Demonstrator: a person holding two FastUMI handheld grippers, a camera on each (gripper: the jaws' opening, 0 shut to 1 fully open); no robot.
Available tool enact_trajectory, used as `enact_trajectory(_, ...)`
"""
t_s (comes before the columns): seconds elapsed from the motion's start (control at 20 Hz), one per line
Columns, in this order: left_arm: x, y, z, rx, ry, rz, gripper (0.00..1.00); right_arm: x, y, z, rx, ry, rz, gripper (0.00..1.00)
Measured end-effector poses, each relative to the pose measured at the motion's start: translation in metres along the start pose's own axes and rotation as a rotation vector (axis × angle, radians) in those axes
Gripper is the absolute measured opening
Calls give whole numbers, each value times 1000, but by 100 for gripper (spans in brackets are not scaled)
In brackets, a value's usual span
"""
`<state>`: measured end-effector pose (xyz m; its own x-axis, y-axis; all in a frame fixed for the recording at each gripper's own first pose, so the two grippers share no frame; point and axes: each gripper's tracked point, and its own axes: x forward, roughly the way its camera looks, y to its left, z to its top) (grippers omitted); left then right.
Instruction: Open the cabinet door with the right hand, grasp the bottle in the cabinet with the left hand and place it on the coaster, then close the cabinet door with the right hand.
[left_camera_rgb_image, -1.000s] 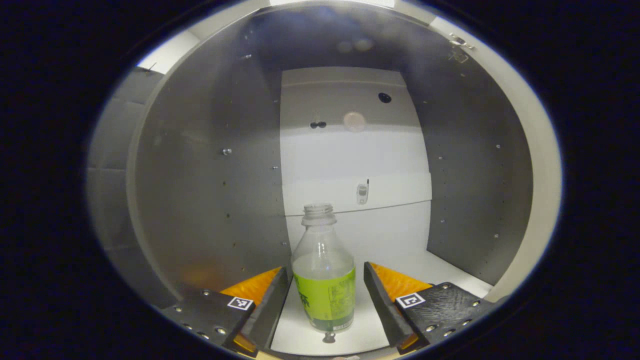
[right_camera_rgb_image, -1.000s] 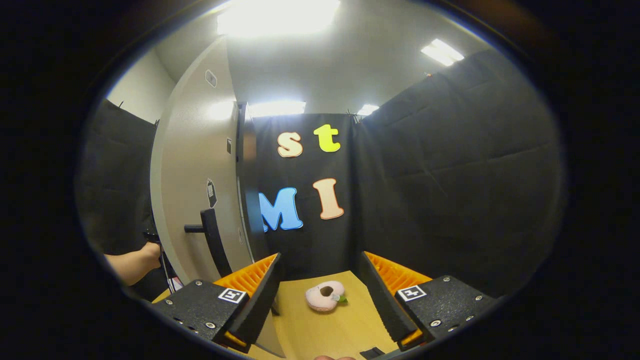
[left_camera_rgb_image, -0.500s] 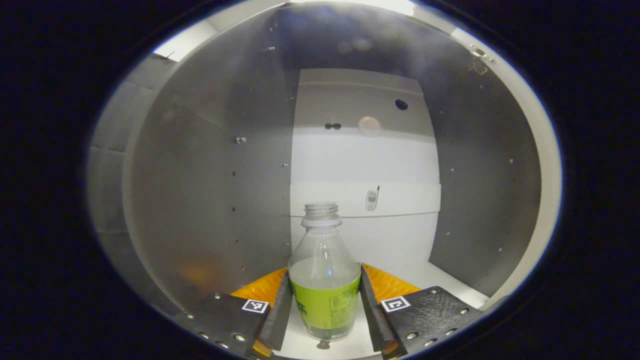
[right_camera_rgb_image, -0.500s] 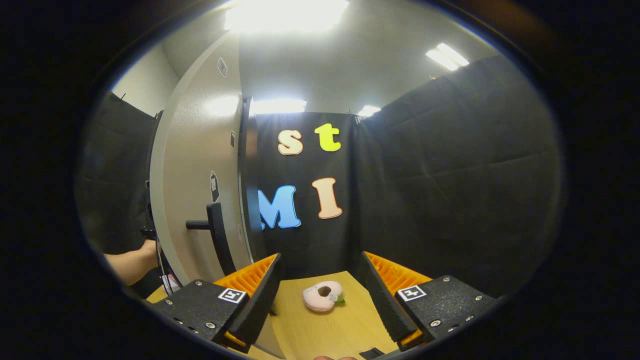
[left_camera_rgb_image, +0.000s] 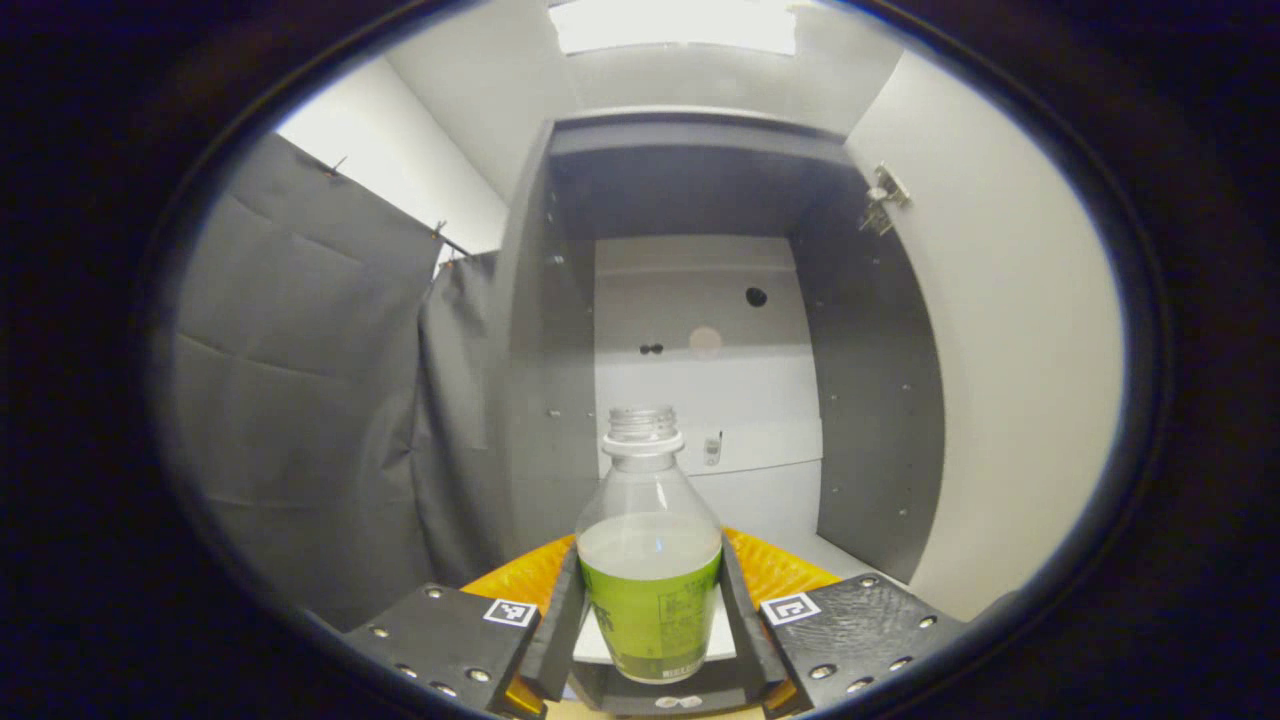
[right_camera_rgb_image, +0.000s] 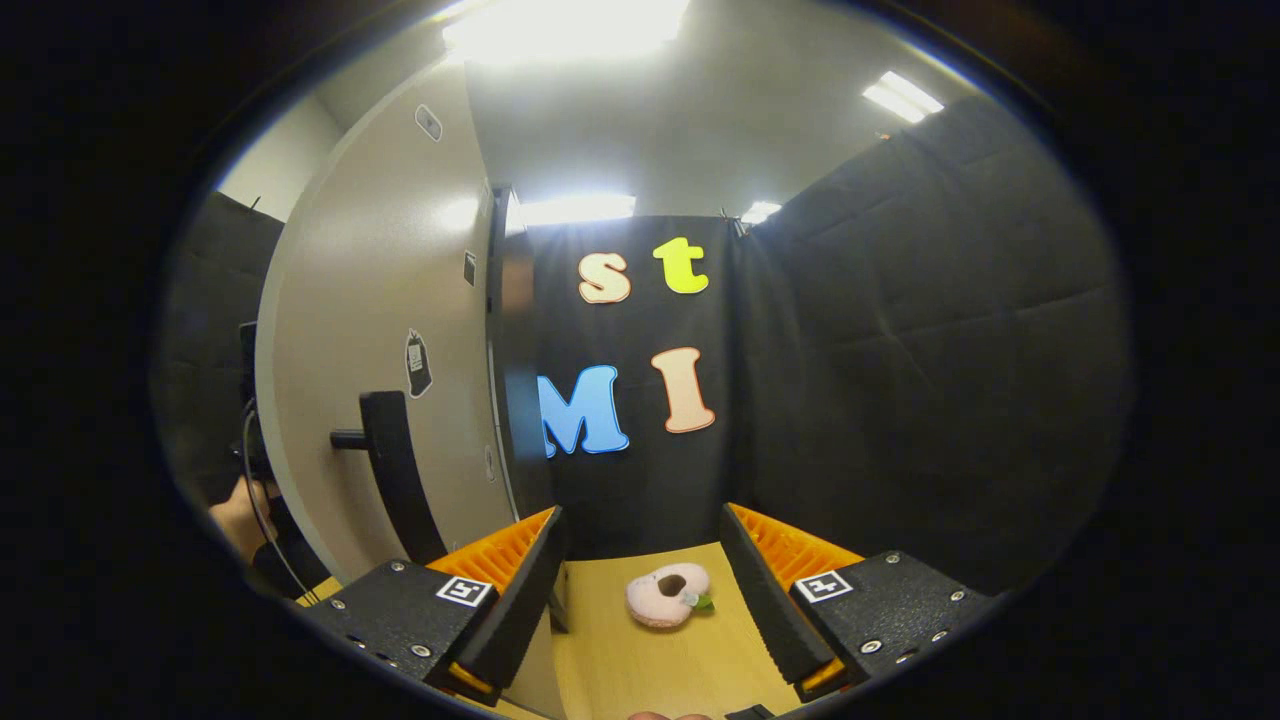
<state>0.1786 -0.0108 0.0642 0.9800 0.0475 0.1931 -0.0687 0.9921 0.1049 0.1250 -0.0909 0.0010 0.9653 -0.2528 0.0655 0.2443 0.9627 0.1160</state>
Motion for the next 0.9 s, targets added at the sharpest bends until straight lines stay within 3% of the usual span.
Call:
enact_trajectory(0.4,-189,18,36,61,-9,145,72,26,-5,-15,8,25,100,94)
enact_trajectory(0.5,-226,19,30,82,-4,179,66,27,-1,-23,17,44,134,94)
enact_trajectory(0.9,-330,22,-24,111,47,327,66,19,12,-65,0,120,243,94)
